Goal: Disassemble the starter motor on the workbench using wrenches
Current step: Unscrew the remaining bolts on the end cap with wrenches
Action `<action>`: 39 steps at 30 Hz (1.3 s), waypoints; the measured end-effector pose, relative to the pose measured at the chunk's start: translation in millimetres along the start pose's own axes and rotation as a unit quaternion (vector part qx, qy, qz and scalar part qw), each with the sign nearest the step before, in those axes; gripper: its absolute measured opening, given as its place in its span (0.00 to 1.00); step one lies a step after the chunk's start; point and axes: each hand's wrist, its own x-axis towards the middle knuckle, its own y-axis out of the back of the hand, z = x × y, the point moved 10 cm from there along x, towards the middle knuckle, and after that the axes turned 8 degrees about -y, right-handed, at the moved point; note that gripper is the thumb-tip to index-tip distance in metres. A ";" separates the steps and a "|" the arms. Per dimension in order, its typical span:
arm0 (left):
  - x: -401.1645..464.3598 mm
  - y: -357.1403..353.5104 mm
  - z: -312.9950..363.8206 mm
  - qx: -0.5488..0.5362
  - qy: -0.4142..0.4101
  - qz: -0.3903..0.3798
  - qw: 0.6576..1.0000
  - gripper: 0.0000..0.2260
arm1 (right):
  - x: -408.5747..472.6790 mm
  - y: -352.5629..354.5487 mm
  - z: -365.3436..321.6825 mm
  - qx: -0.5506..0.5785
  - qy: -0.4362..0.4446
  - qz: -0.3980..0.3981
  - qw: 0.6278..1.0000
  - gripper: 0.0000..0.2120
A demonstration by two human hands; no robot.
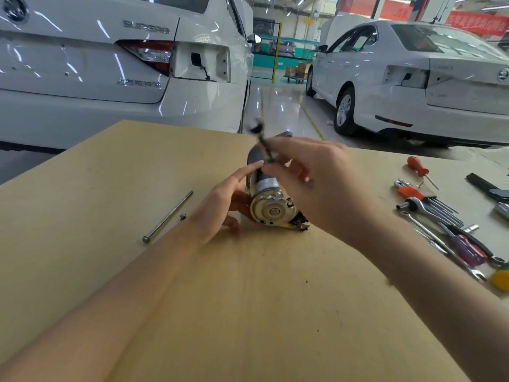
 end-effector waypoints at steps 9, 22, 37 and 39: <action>-0.7 10.0 -20.1 -0.235 0.102 0.016 0.966 0.26 | -11.9 -89.4 -20.9 -0.205 0.111 -0.301 0.925 0.07; -2.6 8.2 -20.6 -0.148 0.102 0.062 0.982 0.18 | -46.6 -9.1 21.9 0.294 -0.056 -0.004 0.954 0.02; -2.1 3.9 -20.0 -0.073 0.088 0.066 0.991 0.18 | -85.6 -52.8 119.6 0.698 -0.400 0.130 0.580 0.11; -2.2 4.4 -19.9 -0.072 0.088 0.072 0.991 0.18 | -85.7 -52.5 119.9 0.691 -0.399 0.131 0.588 0.10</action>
